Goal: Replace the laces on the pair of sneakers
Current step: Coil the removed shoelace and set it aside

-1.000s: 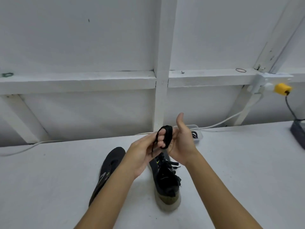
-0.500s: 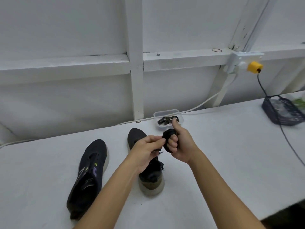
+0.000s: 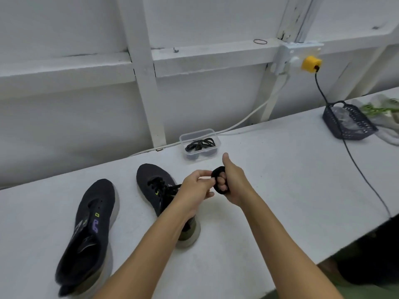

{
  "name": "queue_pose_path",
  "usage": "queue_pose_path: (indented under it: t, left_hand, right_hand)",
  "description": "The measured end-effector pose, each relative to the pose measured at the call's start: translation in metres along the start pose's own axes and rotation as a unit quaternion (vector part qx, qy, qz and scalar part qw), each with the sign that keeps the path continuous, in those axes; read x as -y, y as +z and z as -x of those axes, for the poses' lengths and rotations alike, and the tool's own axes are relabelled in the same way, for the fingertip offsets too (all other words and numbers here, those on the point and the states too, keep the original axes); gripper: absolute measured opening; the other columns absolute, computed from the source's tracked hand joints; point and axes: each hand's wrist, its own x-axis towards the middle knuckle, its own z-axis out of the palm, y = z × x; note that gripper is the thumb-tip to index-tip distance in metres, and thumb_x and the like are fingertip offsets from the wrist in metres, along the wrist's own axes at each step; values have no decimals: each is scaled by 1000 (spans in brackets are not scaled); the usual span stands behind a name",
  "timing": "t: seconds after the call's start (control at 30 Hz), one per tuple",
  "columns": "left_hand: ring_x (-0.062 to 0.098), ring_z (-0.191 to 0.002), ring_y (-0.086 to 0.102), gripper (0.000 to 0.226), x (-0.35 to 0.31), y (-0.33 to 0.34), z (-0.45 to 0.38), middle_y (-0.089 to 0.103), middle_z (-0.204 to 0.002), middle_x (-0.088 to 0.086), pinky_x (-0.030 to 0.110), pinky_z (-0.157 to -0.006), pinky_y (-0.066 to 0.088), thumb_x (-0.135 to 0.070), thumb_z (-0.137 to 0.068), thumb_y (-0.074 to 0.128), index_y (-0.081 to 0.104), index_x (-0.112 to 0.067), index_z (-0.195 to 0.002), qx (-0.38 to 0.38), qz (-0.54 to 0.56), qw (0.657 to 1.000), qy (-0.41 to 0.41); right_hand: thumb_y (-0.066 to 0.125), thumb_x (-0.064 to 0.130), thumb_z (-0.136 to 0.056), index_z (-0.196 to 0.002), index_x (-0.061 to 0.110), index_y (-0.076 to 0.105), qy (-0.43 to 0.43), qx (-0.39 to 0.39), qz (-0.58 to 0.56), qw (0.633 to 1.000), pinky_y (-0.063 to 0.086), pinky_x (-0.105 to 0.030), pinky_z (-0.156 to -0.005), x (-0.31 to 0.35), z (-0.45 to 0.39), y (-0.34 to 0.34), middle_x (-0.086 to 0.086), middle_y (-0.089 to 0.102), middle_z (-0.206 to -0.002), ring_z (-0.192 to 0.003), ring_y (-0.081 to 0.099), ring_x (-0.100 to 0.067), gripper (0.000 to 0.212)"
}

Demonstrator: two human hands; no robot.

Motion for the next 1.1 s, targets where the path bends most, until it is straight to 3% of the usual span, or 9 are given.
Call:
queue_pose_path:
  t: [0.1, 0.2, 0.4, 0.53, 0.73, 0.97, 1.1]
  left_hand:
    - [7, -74, 62, 24, -2, 5, -3, 67, -85, 1, 22, -80, 59, -8, -97, 62, 71, -20, -115, 25, -13, 1000, 10]
    - [5, -81, 68, 21, -8, 14, -8, 74, -89, -7, 21, -81, 58, -11, -98, 62, 75, -27, -102, 39, -60, 997, 9]
    - [5, -98, 70, 19, -5, 28, -22, 78, -96, -10, 21, -78, 52, -18, -93, 70, 77, -26, -108, 33, -133, 990, 27]
    - [9, -85, 67, 18, -4, 39, -34, 77, -83, -10, 22, -82, 55, -12, -92, 69, 78, -27, -89, 11, -139, 990, 15]
    - [14, -85, 64, 16, 1, 53, -60, 73, -90, 3, 33, -94, 57, -10, -96, 62, 70, -14, -82, 8, -173, 982, -80]
    - [21, -76, 67, 23, 7, 63, -78, 70, -79, 10, 45, -94, 57, -5, -94, 56, 64, -11, -73, -7, -204, 974, -99]
    - [24, -86, 73, 19, 10, 58, -82, 74, -86, 9, 46, -96, 56, -11, -97, 57, 64, -13, -79, 16, -211, 972, -100]
  right_hand:
    - [36, 57, -105, -57, 18, 29, 30, 16, -50, 998, 26, -24, -45, -2, -5, -12, -1, 29, -49, -43, 23, -15, 62]
    - [35, 57, -105, -59, 19, 28, 28, 12, -59, 998, 23, -25, -46, -4, -10, -23, 0, 27, -49, -43, 21, -15, 61]
    - [29, 58, -106, -59, 18, 30, 23, 12, -73, 997, 30, -25, -45, -7, -19, -40, -1, 29, -49, -43, 25, -16, 63]
    - [28, 54, -108, -60, 16, 32, 9, -22, -50, 998, 31, -27, -50, -10, -30, -45, 1, 33, -47, -43, 29, -16, 61]
    - [27, 58, -105, -65, 12, 43, 62, -75, -14, 995, 39, -26, -52, -15, -49, -47, 1, 43, -45, -41, 37, -14, 64]
    - [18, 61, -105, -74, 7, 56, 40, -160, 54, 985, 43, -25, -48, -22, -65, -42, -3, 55, -55, -48, 52, -17, 73]
    - [16, 58, -106, -77, 6, 57, 42, -147, 62, 986, 42, -24, -47, -23, -73, -45, -1, 53, -51, -44, 48, -15, 72]
